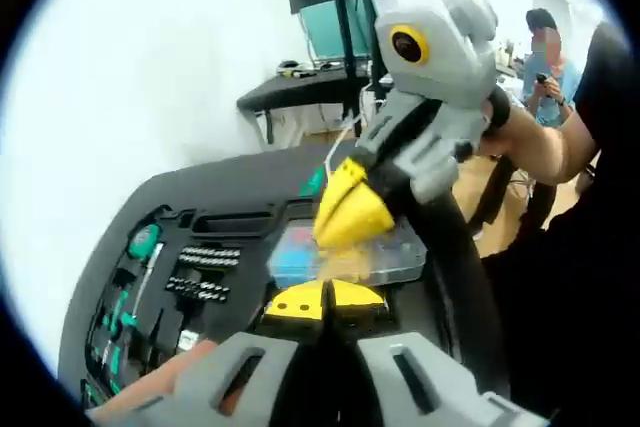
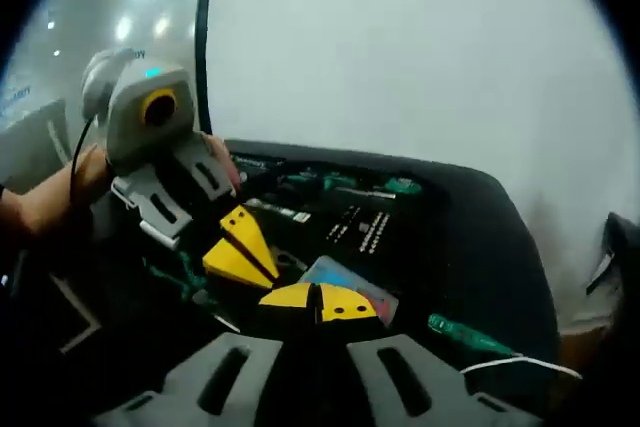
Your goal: Pick up the tools and put them into their designated positions in the toolbox.
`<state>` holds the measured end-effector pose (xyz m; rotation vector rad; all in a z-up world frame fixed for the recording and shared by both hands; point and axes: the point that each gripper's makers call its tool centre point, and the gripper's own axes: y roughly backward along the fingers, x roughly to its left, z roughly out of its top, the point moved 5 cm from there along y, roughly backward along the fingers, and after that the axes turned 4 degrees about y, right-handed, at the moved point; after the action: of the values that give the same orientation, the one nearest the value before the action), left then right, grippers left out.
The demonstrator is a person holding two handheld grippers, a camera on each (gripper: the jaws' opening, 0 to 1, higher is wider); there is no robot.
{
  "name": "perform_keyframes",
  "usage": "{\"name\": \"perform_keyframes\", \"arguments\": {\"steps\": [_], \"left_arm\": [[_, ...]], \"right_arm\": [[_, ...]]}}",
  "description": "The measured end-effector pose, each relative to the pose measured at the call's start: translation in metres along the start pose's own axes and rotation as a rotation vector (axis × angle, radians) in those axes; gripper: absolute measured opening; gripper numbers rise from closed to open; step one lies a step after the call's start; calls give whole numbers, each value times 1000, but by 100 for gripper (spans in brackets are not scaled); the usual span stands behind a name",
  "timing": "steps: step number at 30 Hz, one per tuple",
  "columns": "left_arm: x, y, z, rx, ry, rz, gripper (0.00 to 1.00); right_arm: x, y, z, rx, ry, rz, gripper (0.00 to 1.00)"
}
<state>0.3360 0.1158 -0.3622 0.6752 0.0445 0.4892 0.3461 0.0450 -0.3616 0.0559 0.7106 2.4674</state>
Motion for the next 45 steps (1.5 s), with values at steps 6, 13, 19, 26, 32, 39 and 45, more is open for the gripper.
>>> {"name": "perform_keyframes", "arguments": {"steps": [6, 13, 19, 26, 32, 39, 45], "left_arm": [[4, -9, -2, 58, 33, -17, 0], [4, -12, -2, 98, 36, -15, 0], [7, -8, -7, 23, 46, 4, 0], [5, 12, 7, -30, 50, -10, 0], [3, -9, -3, 24, 115, -41, 0], [3, -11, 0, 121, 76, -58, 0], [2, -15, 4, 263, 51, -60, 0]], "right_arm": [[-2, -2, 6, 64, 46, -30, 0], [-5, -5, 8, 173, 119, 60, 0], [-6, -2, 2, 295, 196, 8, 0], [0, 6, 11, 183, 0, 108, 0], [0, 11, 18, 166, 96, 84, 0], [-1, -5, 14, 125, -39, 159, 0], [3, -11, 17, 218, 51, 187, 0]]}}
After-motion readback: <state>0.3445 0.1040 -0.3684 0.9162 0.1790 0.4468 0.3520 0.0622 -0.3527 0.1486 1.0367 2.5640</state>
